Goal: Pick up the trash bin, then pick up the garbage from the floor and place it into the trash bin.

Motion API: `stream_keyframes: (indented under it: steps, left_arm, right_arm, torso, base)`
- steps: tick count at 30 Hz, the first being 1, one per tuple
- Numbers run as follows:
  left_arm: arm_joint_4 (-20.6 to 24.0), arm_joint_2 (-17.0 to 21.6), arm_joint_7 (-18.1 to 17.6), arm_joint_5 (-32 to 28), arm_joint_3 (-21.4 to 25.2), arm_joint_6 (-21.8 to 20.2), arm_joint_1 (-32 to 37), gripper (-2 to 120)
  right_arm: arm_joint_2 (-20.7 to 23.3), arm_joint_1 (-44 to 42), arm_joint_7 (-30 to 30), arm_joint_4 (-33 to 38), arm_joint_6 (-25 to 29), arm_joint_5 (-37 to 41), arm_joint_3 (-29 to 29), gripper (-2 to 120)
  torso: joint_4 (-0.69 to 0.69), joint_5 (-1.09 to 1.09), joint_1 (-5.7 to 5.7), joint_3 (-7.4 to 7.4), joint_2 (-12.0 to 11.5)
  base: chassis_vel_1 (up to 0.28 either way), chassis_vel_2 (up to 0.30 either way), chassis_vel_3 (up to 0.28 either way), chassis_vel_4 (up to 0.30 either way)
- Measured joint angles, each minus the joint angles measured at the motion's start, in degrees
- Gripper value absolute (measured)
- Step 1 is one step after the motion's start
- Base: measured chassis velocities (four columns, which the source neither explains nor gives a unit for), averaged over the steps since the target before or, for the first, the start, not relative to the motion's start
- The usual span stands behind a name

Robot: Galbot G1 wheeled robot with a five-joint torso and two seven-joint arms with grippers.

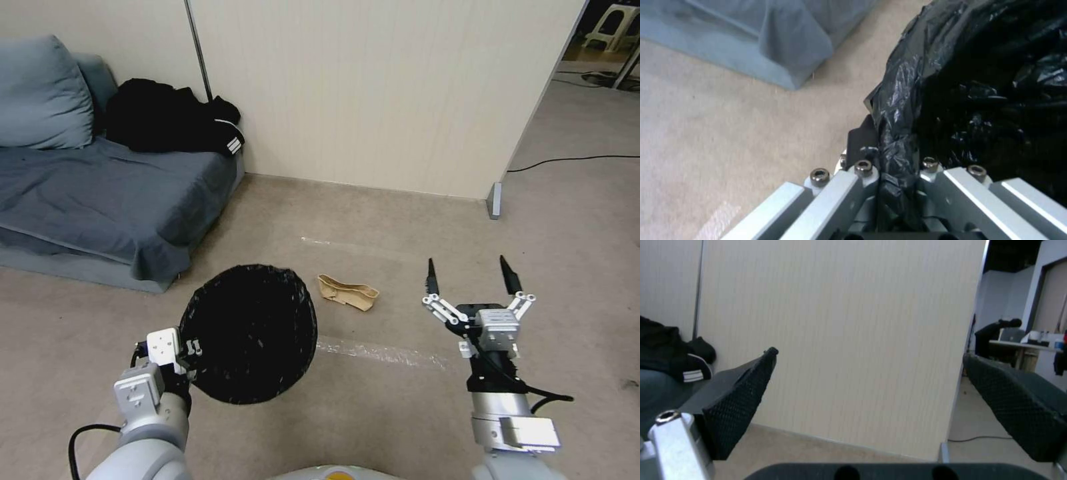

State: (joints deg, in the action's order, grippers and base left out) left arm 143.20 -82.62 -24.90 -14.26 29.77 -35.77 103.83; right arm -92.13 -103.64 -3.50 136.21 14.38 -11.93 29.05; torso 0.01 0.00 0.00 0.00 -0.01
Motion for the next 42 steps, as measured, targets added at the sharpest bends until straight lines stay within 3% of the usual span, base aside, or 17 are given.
stream_keyframes:
  steps: [42]
  left_arm:
    - [-0.5,-2.5,1.5,2.2,-1.1,0.8,-2.9,1]
  right_arm:
    - [0.0,1.2,0.5,-4.4,1.6,1.3,-2.2,100]
  torso:
    - [-0.01,0.0,0.0,0.0,0.0]
  base:
    - [0.0,0.0,0.0,0.0]
